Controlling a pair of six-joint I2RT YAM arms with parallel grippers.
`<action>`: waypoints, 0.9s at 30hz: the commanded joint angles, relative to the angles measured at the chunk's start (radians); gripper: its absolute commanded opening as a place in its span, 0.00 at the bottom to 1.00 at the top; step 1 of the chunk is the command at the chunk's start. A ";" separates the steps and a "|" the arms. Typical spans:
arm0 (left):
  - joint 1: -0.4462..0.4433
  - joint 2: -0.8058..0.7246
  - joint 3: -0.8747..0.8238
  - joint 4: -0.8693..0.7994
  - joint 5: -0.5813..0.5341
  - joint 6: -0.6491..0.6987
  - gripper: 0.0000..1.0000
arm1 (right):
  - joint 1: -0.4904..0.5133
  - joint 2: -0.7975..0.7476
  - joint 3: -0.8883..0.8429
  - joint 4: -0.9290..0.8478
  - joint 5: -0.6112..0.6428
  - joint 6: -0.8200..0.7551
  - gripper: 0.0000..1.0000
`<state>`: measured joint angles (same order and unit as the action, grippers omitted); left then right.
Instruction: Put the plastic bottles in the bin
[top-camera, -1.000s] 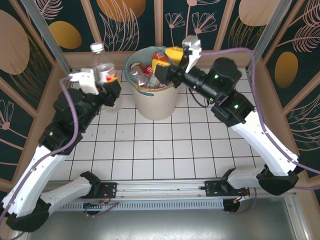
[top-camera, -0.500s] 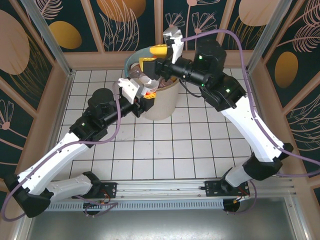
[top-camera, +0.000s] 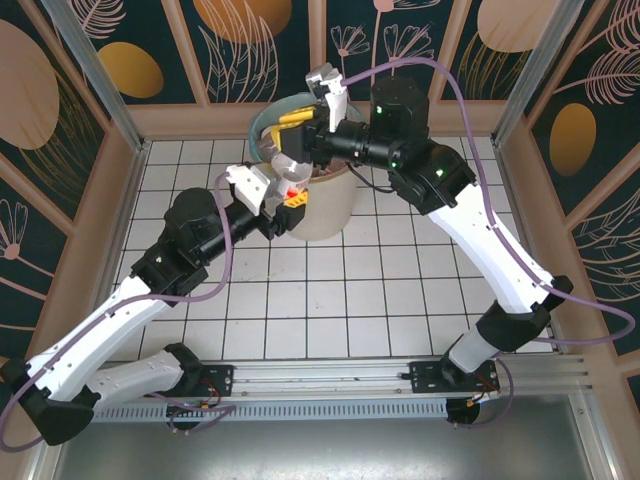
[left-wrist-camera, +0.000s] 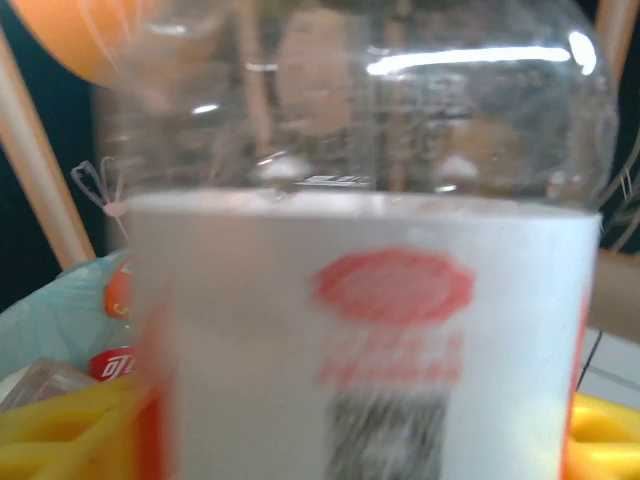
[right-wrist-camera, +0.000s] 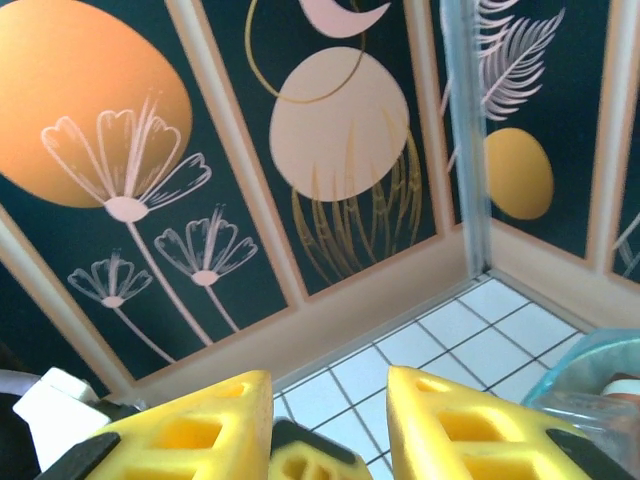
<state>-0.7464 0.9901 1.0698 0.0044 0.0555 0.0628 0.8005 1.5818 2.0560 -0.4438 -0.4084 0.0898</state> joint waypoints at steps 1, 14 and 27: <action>0.002 -0.065 -0.040 0.095 -0.140 -0.029 0.89 | -0.017 0.022 0.127 0.021 0.124 -0.073 0.12; 0.001 -0.404 -0.222 -0.007 -0.581 -0.128 0.98 | -0.150 0.338 0.438 -0.014 0.499 -0.318 0.08; 0.001 -0.365 -0.288 0.001 -0.584 -0.150 0.99 | -0.145 0.419 0.309 -0.257 0.564 -0.231 0.08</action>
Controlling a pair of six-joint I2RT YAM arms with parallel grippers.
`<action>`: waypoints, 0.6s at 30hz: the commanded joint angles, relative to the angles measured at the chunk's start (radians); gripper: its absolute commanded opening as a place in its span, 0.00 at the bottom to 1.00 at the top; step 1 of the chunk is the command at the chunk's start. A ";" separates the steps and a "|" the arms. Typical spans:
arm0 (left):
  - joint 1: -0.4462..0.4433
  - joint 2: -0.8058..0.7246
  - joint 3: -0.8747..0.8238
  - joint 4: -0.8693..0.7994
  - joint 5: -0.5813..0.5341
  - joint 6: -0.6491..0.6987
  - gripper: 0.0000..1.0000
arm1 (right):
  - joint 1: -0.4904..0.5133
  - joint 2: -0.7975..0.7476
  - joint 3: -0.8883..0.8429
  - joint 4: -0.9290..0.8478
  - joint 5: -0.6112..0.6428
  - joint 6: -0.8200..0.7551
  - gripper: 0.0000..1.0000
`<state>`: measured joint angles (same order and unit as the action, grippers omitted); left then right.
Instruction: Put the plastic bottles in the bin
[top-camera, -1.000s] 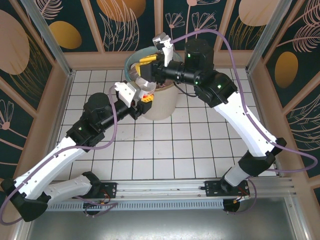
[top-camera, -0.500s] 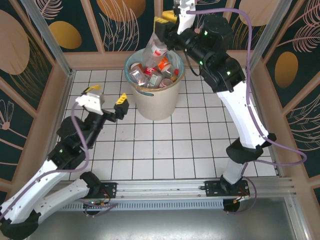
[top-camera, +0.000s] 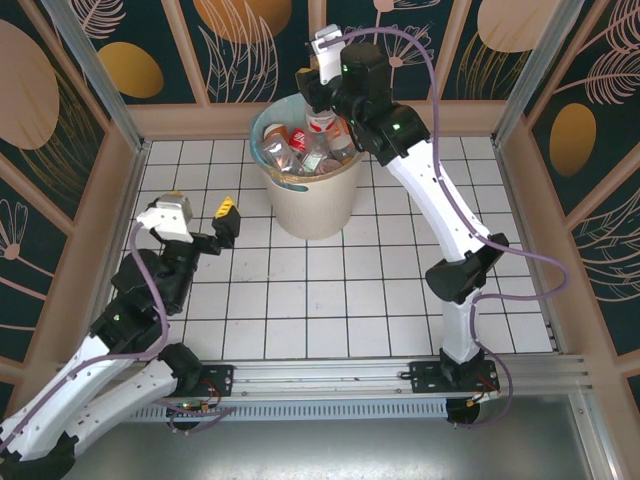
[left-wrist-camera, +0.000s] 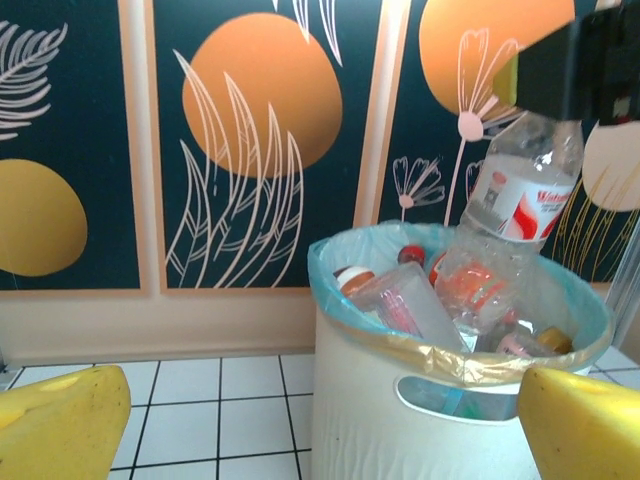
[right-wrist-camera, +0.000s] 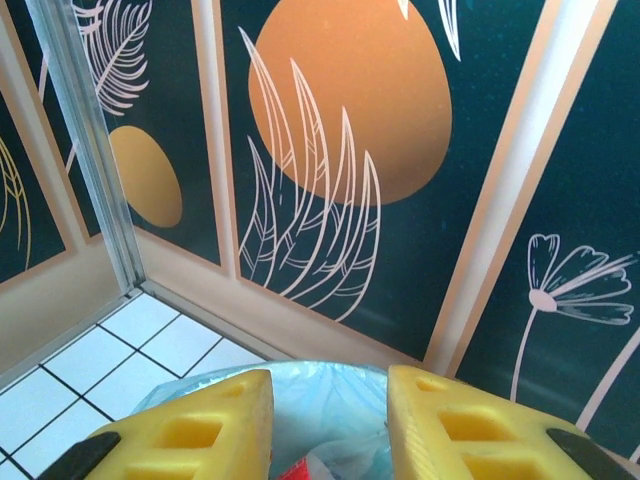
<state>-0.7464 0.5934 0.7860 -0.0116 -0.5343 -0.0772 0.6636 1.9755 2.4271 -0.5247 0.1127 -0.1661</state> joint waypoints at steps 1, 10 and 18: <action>0.001 0.050 -0.002 0.021 0.012 -0.011 0.99 | -0.008 0.027 -0.072 -0.185 0.040 0.032 0.08; 0.001 0.110 -0.010 0.053 0.028 -0.023 0.99 | 0.012 0.076 -0.022 -0.285 0.033 0.046 0.07; 0.002 0.087 -0.027 0.041 -0.010 -0.035 0.99 | 0.018 0.177 0.173 -0.509 0.091 0.091 0.07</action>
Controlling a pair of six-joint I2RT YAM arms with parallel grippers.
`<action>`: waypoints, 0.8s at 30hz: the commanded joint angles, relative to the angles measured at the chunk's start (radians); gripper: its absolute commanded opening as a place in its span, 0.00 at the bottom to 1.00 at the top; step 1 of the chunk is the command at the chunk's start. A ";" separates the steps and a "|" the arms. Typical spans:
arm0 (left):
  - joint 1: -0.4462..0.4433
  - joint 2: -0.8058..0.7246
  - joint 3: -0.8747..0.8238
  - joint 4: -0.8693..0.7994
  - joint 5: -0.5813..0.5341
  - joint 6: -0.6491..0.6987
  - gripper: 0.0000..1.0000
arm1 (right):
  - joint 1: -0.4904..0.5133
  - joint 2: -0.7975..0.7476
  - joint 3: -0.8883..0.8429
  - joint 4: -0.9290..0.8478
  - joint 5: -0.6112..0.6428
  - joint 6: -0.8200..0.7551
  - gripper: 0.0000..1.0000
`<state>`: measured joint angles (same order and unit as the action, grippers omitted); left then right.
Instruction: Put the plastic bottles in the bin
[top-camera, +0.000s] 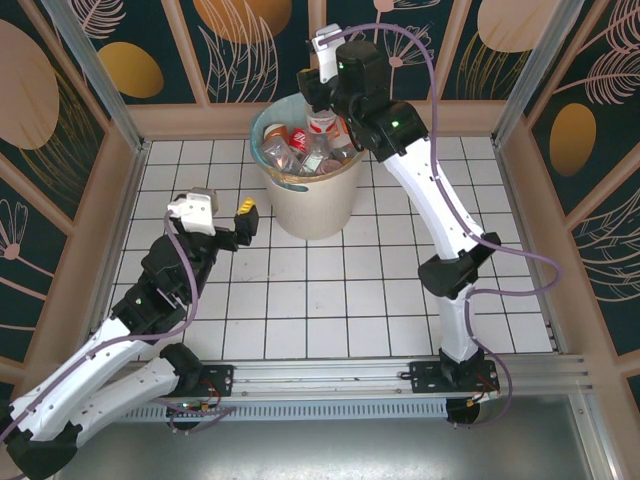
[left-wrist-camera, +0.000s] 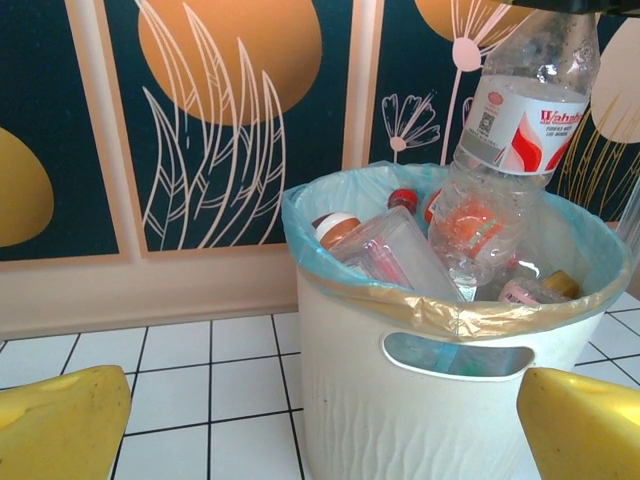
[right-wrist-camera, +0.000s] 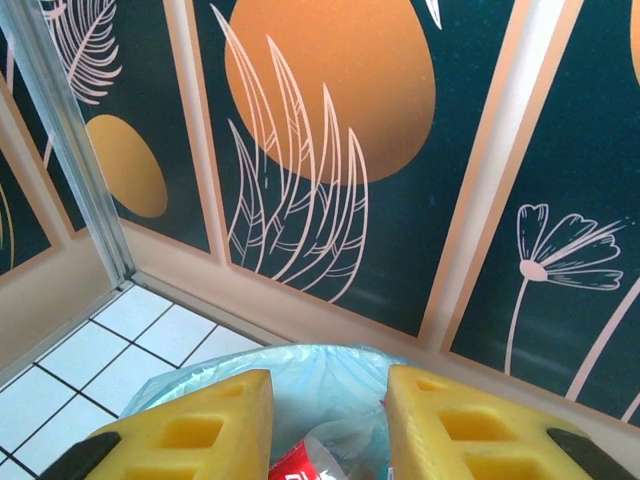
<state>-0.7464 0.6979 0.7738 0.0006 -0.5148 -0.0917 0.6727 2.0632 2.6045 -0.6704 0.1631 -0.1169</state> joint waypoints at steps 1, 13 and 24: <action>0.001 -0.022 -0.017 0.029 -0.036 -0.022 0.99 | 0.014 0.076 0.005 -0.364 0.057 0.042 0.07; 0.001 -0.009 -0.036 0.051 -0.039 -0.042 0.99 | 0.032 -0.034 -0.008 -0.262 0.140 0.004 0.06; 0.001 -0.026 -0.068 0.090 -0.093 -0.046 0.99 | 0.048 -0.097 -0.024 -0.139 0.089 -0.004 0.06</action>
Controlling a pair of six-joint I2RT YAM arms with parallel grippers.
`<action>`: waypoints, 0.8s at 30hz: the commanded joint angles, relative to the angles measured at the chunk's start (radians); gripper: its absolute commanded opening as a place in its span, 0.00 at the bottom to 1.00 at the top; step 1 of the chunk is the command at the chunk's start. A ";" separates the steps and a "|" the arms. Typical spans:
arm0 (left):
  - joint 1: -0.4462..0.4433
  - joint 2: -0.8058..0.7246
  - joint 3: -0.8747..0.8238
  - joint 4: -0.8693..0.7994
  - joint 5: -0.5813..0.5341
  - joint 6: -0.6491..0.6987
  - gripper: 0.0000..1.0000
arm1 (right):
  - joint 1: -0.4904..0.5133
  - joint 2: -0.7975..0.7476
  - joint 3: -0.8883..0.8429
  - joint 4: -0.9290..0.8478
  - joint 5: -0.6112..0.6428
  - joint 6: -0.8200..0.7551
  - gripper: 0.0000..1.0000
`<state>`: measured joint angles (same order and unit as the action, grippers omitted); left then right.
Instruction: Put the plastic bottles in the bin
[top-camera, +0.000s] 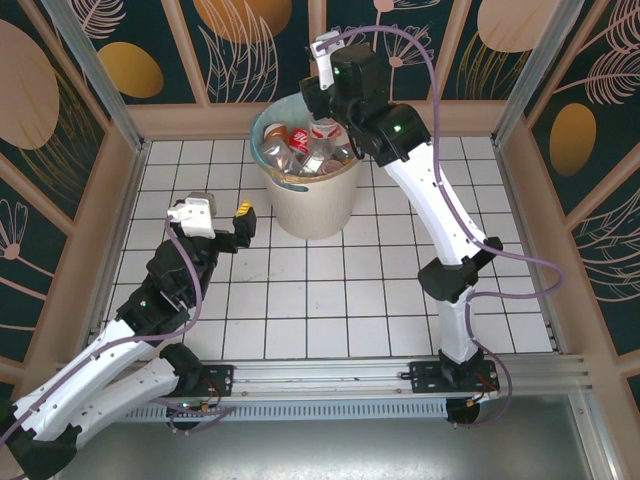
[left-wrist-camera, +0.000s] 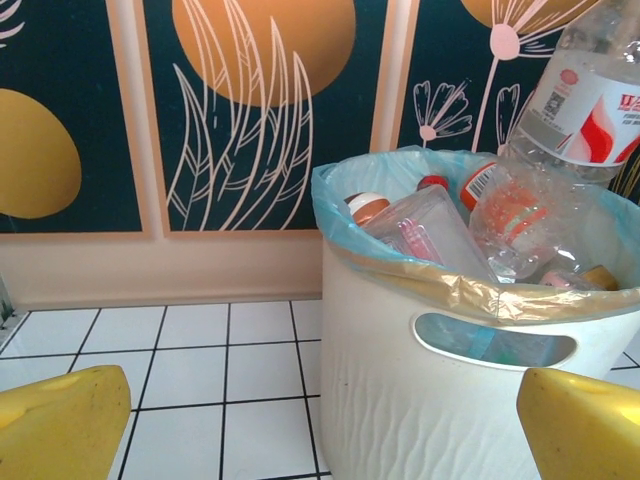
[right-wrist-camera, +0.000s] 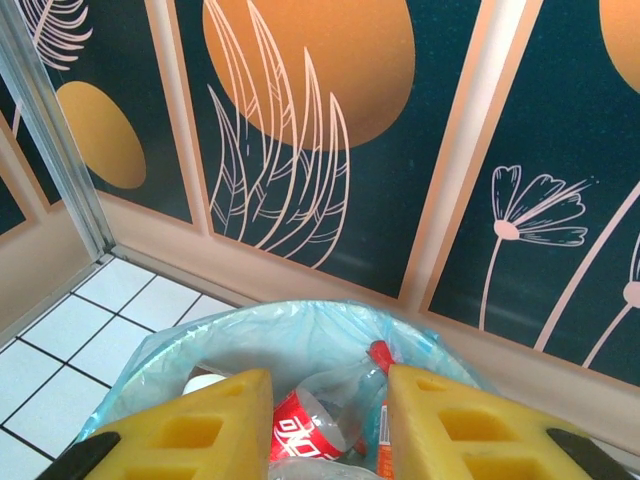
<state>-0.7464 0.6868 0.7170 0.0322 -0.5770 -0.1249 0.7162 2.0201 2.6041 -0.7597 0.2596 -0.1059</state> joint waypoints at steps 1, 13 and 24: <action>0.001 -0.016 -0.014 0.059 -0.034 -0.013 0.99 | 0.002 -0.075 -0.045 -0.016 -0.013 -0.016 0.05; 0.002 -0.059 -0.052 0.041 -0.042 -0.028 0.99 | -0.015 -0.124 -0.096 -0.021 -0.007 -0.051 0.05; 0.002 -0.043 -0.062 0.041 -0.031 -0.037 0.99 | -0.071 -0.019 -0.147 -0.180 -0.095 0.000 0.06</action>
<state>-0.7464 0.6407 0.6605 0.0563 -0.6044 -0.1440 0.6716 1.9171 2.4844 -0.7547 0.1898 -0.1169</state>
